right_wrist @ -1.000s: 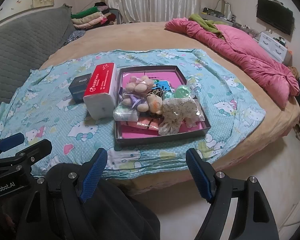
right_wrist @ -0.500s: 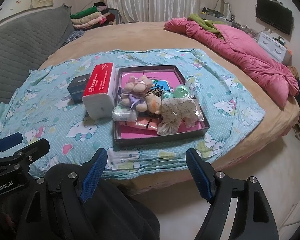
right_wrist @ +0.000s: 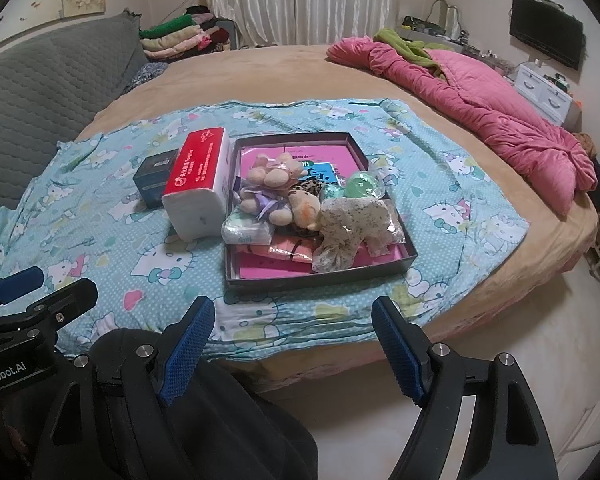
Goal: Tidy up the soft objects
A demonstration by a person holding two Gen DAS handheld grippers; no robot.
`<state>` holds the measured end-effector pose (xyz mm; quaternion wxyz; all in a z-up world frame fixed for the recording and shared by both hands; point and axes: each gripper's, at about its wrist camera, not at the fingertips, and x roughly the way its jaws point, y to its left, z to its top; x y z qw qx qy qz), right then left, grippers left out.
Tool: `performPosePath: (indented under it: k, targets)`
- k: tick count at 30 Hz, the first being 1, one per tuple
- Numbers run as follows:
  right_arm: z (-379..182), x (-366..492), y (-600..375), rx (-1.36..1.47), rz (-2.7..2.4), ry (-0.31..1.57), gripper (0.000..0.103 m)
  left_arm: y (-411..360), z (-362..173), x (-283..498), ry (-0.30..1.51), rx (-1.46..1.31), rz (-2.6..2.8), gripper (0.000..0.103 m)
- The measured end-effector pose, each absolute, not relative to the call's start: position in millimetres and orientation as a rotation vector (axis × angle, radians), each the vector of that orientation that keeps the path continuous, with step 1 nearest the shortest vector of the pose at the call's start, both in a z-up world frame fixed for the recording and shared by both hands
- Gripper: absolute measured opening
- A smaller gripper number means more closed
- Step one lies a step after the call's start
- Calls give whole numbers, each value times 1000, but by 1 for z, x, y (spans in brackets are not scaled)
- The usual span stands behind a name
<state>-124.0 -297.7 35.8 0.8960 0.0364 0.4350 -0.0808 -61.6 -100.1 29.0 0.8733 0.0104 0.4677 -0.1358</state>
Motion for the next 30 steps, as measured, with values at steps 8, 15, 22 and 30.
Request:
performPosePath:
  k: [8, 15, 22, 30]
  targets:
    - [36, -124, -299, 76, -171, 899, 82, -99, 28, -60, 977, 22, -283, 88]
    - [37, -125, -301, 79, -172, 904, 82, -97, 27, -58, 984, 20, -285, 88]
    - [36, -123, -304, 84, -185, 908, 82, -98, 25, -58, 988, 19, -278, 88]
    - [36, -121, -308, 79, -204, 901, 82, -100, 22, -58, 981, 15, -270, 88]
